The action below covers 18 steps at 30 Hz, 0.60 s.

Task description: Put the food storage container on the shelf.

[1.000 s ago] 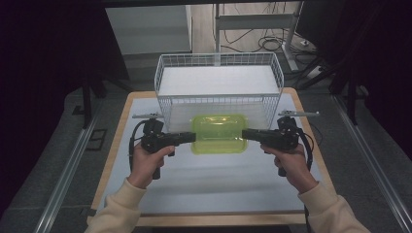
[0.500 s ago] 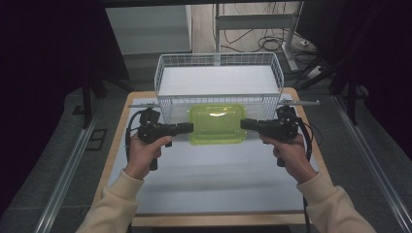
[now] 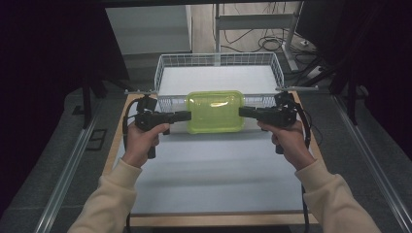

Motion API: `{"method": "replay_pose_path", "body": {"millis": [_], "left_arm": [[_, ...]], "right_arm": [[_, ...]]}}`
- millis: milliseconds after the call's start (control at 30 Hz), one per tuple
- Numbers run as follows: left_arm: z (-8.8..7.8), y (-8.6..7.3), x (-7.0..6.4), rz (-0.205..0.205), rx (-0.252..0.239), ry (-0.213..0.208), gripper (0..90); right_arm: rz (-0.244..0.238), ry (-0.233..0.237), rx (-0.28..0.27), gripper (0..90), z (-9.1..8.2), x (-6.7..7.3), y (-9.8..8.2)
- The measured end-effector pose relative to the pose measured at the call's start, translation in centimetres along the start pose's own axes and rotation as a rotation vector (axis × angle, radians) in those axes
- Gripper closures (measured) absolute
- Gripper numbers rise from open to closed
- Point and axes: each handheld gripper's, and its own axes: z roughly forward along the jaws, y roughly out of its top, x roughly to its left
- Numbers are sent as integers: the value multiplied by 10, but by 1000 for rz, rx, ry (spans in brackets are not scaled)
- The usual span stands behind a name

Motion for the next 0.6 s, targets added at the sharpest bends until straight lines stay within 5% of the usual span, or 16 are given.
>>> {"method": "replay_pose_path", "body": {"millis": [600], "left_arm": [[11,48,13,7,17,6,821]], "right_arm": [[12,-31,-18,807,6,-14,36]]}}
